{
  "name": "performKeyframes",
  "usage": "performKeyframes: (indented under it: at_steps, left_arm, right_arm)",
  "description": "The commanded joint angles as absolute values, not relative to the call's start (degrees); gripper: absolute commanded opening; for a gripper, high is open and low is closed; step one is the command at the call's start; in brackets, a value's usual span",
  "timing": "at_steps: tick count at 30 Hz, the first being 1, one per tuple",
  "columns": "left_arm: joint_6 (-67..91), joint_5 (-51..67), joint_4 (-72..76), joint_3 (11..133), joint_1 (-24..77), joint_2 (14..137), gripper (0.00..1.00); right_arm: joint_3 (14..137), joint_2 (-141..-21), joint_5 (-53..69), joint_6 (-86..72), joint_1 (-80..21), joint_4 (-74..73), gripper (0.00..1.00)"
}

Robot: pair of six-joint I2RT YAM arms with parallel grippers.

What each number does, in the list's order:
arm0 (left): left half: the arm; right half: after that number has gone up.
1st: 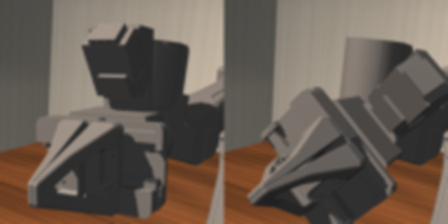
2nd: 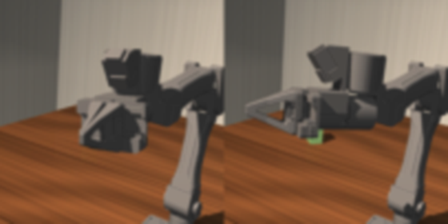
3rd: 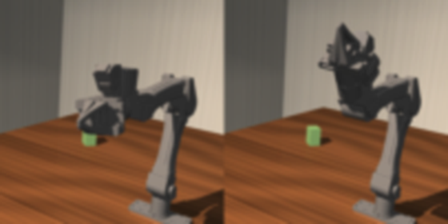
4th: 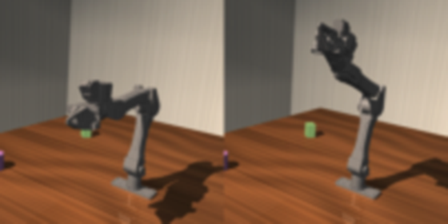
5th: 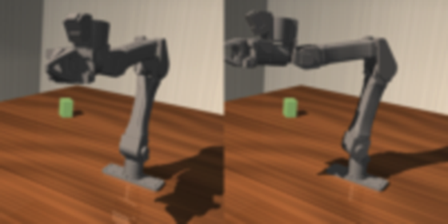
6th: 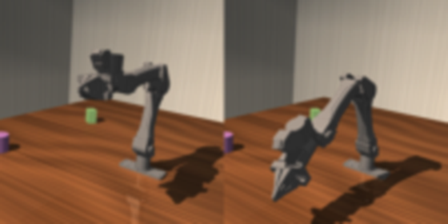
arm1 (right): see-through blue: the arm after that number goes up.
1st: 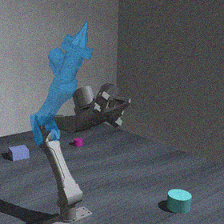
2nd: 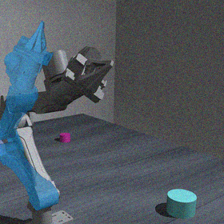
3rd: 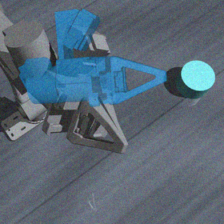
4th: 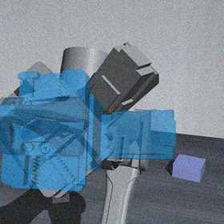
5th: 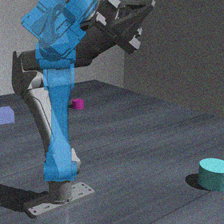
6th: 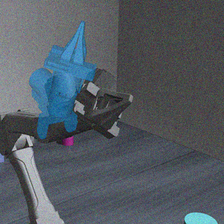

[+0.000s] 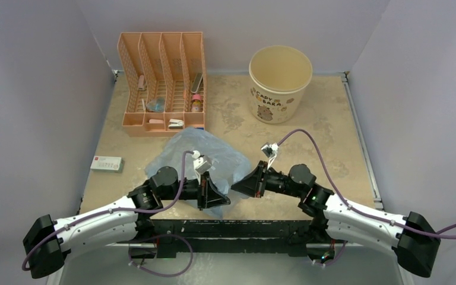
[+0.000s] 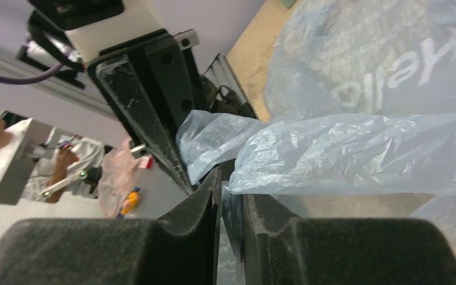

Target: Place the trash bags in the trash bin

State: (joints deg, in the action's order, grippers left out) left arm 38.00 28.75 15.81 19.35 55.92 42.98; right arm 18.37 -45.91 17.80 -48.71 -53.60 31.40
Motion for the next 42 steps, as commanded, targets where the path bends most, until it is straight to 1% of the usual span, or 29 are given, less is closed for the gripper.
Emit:
performKeyframes:
  at_steps: [1, 6, 11, 13, 16, 20, 28, 32, 39, 42]
  left_arm:
    - [39.0, 29.4, 20.6, 17.8, 56.1, 41.2, 0.0]
    - [39.5, 29.7, 23.7, 16.2, 56.1, 41.9, 0.0]
    - [39.8, 32.5, 30.1, 14.3, 56.1, 43.7, 0.0]
    - [40.7, 32.9, 33.4, 12.4, 56.1, 43.5, 0.0]
    - [41.9, 33.7, 36.1, 9.8, 56.1, 42.6, 0.0]
    - [41.4, 33.9, 35.8, 9.5, 56.1, 42.0, 0.0]
    - [39.6, 31.6, 33.6, 10.8, 56.1, 41.5, 0.02]
    - [39.4, 31.5, 33.9, 10.2, 56.1, 41.5, 0.04]
    - [39.4, 30.4, 36.3, 9.7, 56.1, 43.7, 0.04]
    - [40.0, 30.0, 38.5, 9.0, 56.1, 43.8, 0.04]
  right_arm:
    - [17.2, -46.2, 23.9, -54.2, -53.6, 43.9, 0.23]
    - [17.1, -48.6, 27.5, -54.4, -53.6, 46.2, 0.38]
    - [17.0, -52.6, 27.9, -54.7, -53.6, 47.0, 0.42]
    - [17.0, -53.7, 26.7, -54.8, -53.6, 45.9, 0.43]
    - [15.8, -53.7, 27.4, -56.1, -53.6, 48.9, 0.43]
    - [15.8, -54.2, 27.2, -58.0, -53.6, 50.8, 0.43]
    - [18.0, -59.8, 30.1, -58.5, -53.6, 50.6, 0.46]
    - [17.4, -61.1, 32.6, -60.6, -53.6, 55.6, 0.47]
    - [18.6, -63.9, 34.8, -64.0, -53.7, 60.5, 0.47]
    - [19.1, -64.9, 35.6, -64.8, -53.7, 61.8, 0.45]
